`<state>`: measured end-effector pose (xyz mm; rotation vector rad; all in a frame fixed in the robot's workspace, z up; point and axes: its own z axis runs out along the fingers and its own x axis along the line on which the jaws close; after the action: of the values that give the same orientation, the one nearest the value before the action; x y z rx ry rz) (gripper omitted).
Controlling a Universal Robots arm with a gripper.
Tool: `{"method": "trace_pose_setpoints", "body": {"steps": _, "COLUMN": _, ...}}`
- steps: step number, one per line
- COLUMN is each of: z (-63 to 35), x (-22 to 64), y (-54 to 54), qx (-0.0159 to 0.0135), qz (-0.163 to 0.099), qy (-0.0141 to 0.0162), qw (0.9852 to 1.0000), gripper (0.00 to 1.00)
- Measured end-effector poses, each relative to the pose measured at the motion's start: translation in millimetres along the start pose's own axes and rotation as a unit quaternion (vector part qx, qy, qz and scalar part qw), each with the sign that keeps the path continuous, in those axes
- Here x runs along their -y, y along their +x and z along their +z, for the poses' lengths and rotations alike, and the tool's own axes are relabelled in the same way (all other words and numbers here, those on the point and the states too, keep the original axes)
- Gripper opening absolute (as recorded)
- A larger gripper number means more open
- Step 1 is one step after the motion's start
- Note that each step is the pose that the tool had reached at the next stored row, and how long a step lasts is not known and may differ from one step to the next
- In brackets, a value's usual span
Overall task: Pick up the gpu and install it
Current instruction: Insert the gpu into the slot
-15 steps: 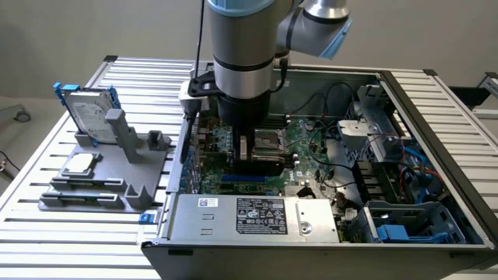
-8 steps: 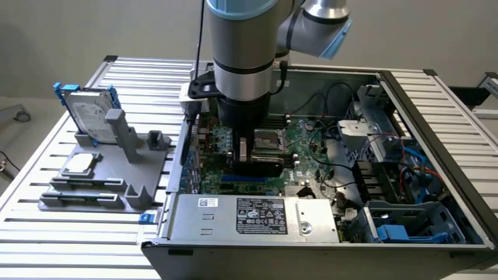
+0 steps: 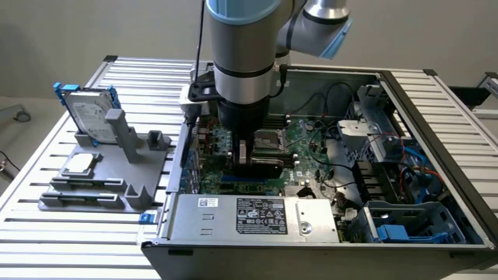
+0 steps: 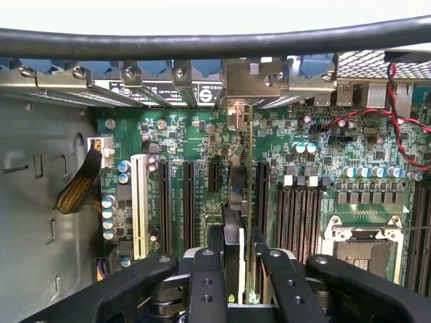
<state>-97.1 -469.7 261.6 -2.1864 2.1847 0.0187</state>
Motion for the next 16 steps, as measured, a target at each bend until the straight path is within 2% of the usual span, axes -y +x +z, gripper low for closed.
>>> {"method": "trace_pose_setpoints", "body": {"steps": 7, "z": 3.4, "x": -0.2, "y": 0.9, "qx": 0.0011, "qz": 0.000, "qy": -0.0009, "qw": 1.0000, "gripper": 0.26}}
{"method": "trace_pose_setpoints", "body": {"steps": 11, "z": 5.5, "x": 0.0, "y": 0.9, "qx": 0.0031, "qz": 0.000, "qy": -0.0011, "qw": 1.0000, "gripper": 0.26}}
{"method": "trace_pose_setpoints", "body": {"steps": 16, "z": 5.8, "x": -0.1, "y": 1.1, "qx": 0.0041, "qz": 0.000, "qy": -0.0029, "qw": 1.0000, "gripper": 0.26}}
